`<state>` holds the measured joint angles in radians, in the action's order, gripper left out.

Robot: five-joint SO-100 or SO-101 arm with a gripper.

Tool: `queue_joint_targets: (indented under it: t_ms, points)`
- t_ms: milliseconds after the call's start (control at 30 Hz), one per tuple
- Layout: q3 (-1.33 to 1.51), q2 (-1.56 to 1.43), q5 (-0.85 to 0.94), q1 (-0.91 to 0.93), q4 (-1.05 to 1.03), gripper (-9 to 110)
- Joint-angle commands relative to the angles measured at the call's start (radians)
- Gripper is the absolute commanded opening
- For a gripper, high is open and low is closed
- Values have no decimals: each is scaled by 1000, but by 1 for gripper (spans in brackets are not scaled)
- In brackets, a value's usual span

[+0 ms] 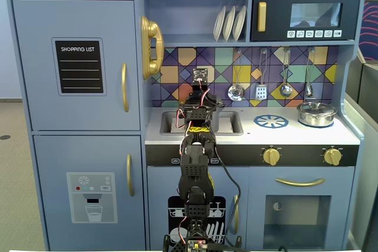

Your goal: Pick up the lid from the counter and put it on the gray recipient

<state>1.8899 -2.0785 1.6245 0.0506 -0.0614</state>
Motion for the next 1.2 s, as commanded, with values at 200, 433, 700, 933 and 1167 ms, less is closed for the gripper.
queue_joint_targets:
  t_ms: [200, 433, 700, 933, 1167]
  points:
    - [41, -9, -3, -17, 67, 0]
    - [57, -11, 8, -18, 75, 0]
    - [26, -38, 8, -18, 23, 0]
    - [5, -60, 3, -23, -32, 0]
    - [-20, -71, -17, -29, -80, 0]
